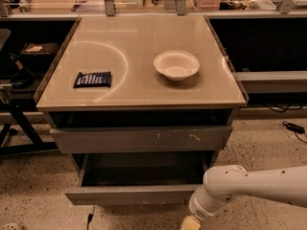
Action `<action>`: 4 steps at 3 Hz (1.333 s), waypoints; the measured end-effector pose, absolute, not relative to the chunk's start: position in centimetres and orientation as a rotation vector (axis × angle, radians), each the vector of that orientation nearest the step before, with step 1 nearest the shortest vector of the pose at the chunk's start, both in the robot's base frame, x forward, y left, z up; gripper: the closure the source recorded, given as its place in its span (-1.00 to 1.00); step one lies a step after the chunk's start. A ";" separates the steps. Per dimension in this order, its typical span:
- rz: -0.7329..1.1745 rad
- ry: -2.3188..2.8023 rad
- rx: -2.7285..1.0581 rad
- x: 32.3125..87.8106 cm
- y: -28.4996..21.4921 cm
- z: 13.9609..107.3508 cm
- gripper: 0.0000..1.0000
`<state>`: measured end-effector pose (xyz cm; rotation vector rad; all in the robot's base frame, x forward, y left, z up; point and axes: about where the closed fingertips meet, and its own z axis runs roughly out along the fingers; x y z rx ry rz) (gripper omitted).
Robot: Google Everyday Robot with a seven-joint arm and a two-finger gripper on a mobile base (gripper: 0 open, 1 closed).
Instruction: Close middle drawer
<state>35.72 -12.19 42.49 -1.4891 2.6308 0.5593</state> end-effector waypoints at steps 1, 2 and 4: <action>0.559 2.631 -1.489 35.7 -12.2 42.5 -1.00; 0.559 2.631 -1.489 35.7 -12.2 42.5 -0.65; 0.559 2.631 -1.489 35.7 -12.2 42.5 0.30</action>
Offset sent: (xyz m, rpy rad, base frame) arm 0.0000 0.0000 0.0000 0.0000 0.0000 0.0000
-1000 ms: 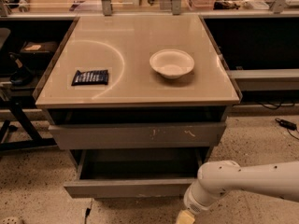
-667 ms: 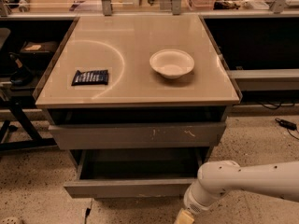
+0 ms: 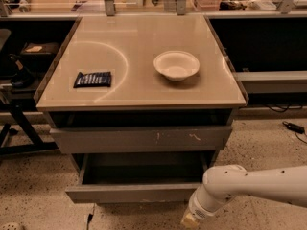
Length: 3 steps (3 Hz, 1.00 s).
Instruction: Close middle drawer
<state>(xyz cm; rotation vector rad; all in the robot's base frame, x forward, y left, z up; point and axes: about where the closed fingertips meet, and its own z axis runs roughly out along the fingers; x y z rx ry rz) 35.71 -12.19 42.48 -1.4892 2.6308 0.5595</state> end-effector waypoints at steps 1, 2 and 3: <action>0.547 2.616 -1.478 37.0 -12.3 42.3 0.76; 0.500 2.612 -1.454 39.3 -13.1 42.3 1.00; 0.468 2.615 -1.430 41.4 -13.9 41.9 1.00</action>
Offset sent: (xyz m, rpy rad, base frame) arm 0.0679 -0.0195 0.0000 -0.0302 -0.0976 -0.0487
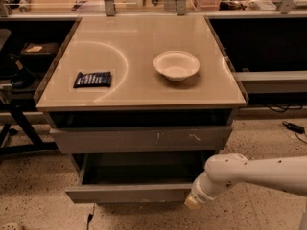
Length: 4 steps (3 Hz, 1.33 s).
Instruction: Close middle drawer
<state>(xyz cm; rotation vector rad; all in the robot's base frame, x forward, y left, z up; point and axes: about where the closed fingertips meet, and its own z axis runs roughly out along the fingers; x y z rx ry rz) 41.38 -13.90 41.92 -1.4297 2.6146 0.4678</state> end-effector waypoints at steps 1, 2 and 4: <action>0.439 2.614 -1.431 43.2 -14.1 41.8 1.00; 0.438 2.614 -1.430 43.3 -14.1 41.8 0.65; 0.438 2.614 -1.430 43.3 -14.1 41.8 -0.28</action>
Offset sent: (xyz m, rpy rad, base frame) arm 0.0158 -0.0020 -0.0012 -0.0124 -0.0103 -0.0009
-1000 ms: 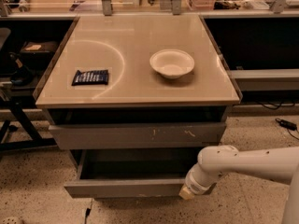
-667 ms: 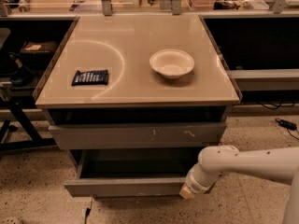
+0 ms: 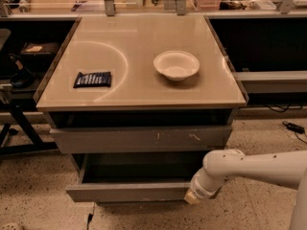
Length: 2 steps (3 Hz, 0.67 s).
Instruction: Close middle drawer
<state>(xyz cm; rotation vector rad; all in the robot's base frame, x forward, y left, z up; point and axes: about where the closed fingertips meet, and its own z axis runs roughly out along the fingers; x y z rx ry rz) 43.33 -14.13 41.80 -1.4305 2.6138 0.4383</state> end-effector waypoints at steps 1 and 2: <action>0.438 2.614 -1.430 43.3 -14.1 41.8 -0.75; 0.438 2.614 -1.431 43.3 -14.1 41.8 -1.00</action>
Offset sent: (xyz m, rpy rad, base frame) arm 0.0000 0.0000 0.0000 0.0000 0.0000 0.0000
